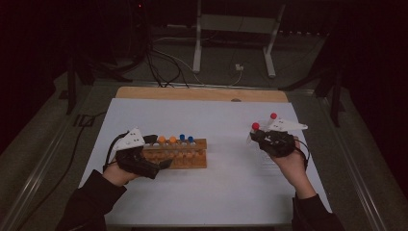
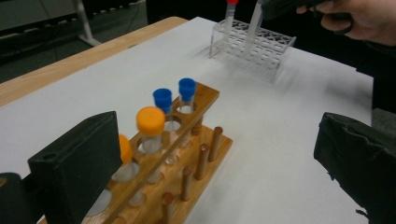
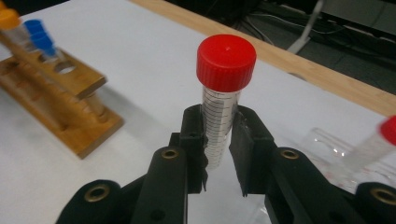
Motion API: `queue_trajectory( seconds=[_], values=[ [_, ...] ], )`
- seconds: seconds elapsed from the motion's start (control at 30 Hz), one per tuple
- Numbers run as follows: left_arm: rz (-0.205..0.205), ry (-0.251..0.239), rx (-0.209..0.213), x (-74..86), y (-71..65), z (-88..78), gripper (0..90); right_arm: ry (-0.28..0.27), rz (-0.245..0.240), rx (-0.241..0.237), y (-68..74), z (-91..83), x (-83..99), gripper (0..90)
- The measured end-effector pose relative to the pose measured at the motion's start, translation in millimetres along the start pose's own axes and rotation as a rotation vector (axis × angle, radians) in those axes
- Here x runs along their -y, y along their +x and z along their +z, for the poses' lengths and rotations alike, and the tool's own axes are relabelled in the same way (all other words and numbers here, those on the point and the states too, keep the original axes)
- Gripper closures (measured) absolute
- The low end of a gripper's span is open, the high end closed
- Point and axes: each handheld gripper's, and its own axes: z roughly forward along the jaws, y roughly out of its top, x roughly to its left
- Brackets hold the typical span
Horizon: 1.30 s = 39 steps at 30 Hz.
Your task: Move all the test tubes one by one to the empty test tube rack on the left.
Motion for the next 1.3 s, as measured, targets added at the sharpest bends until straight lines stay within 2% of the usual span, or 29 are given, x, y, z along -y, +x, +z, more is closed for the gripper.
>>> queue_trajectory(
  seconds=[0.2,0.47,0.63,0.9,1.03,1.13,1.2,1.3],
  values=[
    [0.015,0.005,0.035,-7.6,-6.3,8.4,1.5,0.018,-0.032,-0.049,18.8,4.7,4.0,75.1],
    [0.053,0.018,0.089,-23.0,-22.2,26.0,1.8,0.043,-0.071,-0.101,37.9,9.2,10.0,75.1],
    [0.087,0.024,0.125,-33.8,-33.5,41.6,1.9,0.037,-0.079,-0.119,43.9,8.4,8.9,75.1],
    [0.120,0.025,0.194,-47.8,-53.1,72.4,2.7,0.037,-0.093,-0.142,52.8,5.6,9.9,75.1],
    [0.120,0.019,0.213,-54.3,-59.5,85.4,5.0,0.035,-0.095,-0.156,56.7,4.6,10.4,75.1],
    [0.118,0.018,0.210,-57.9,-62.4,94.2,8.7,0.036,-0.098,-0.166,59.1,5.4,11.1,75.1],
    [0.119,0.012,0.207,-59.4,-63.0,99.3,16.9,0.038,-0.103,-0.172,60.8,6.0,11.2,75.1],
    [0.112,0.012,0.195,-61.4,-62.5,107.0,24.3,0.039,-0.114,-0.178,63.7,7.1,11.3,75.1]
  ],
)
